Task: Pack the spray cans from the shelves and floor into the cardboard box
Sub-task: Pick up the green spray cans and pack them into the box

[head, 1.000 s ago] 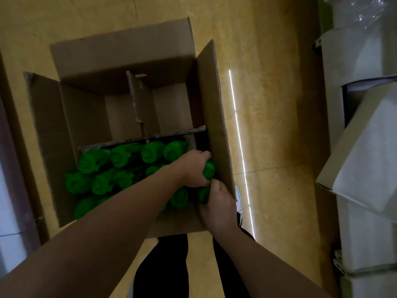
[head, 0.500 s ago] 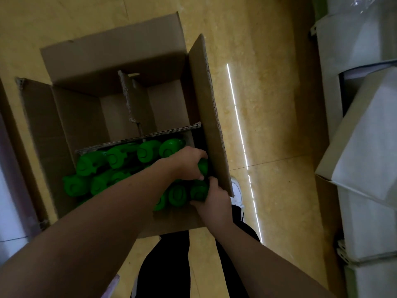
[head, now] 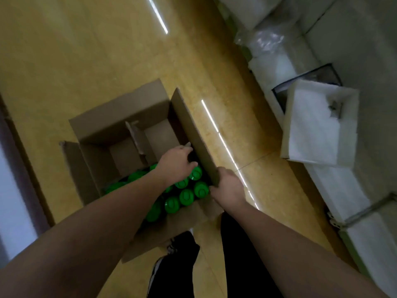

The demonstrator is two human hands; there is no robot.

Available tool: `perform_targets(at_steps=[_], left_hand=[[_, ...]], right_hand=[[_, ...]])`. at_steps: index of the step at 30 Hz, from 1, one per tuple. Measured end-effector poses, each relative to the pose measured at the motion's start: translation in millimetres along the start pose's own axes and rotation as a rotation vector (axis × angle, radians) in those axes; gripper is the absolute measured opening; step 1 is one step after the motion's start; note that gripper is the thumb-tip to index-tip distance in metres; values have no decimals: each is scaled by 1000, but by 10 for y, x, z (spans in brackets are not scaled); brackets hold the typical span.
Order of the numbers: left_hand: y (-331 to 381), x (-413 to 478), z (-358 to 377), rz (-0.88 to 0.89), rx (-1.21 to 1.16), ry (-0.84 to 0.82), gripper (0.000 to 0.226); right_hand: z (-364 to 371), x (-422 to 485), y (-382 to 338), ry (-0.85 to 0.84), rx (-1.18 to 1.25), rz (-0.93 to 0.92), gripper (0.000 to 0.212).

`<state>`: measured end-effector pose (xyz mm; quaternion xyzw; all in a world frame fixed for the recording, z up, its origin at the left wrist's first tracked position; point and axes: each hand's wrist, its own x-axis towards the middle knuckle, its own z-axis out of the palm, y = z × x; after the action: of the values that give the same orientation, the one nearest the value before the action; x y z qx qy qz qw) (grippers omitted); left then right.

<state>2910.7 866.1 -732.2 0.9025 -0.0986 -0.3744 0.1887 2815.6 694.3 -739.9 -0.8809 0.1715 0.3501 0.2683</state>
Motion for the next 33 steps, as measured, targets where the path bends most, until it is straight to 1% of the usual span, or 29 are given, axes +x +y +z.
perform_targets(at_steps=[2, 4, 6, 10, 13, 15, 19, 23, 26, 31, 33], left_hand=[[292, -205, -394, 56, 32, 82, 60], [692, -448, -766, 135, 67, 160, 62], [1199, -755, -1085, 248, 123, 212, 64], [2362, -1422, -1472, 547, 266, 291, 68], [3279, -1989, -1562, 778, 398, 309, 69], [3898, -2404, -1511, 911, 445, 308, 72], [4991, -3299, -1096, 1198, 488, 326, 74], [5860, -4310, -370, 1461, 523, 298, 74], [6386, -5102, 345, 1582, 477, 210, 78], [6978, -6397, 1575, 1761, 366, 30, 74], [7150, -6810, 2013, 1829, 373, -40, 73]], right_hand=[[-411, -302, -68, 104, 3, 15, 68], [-849, -703, -86, 204, 8, 52, 77], [-1276, -1189, -32, 312, 24, 105, 79], [-2002, -2277, 241, 544, 136, 179, 81], [-2336, -3155, 545, 703, 196, 260, 81], [-2502, -3748, 800, 816, 219, 328, 82], [-2645, -4963, 1491, 1005, 270, 435, 83], [-2403, -6301, 2273, 1160, 302, 562, 82], [-2028, -7345, 2785, 1256, 324, 717, 84], [-1242, -8858, 3498, 1319, 353, 989, 83], [-927, -9312, 3695, 1340, 383, 1061, 82]])
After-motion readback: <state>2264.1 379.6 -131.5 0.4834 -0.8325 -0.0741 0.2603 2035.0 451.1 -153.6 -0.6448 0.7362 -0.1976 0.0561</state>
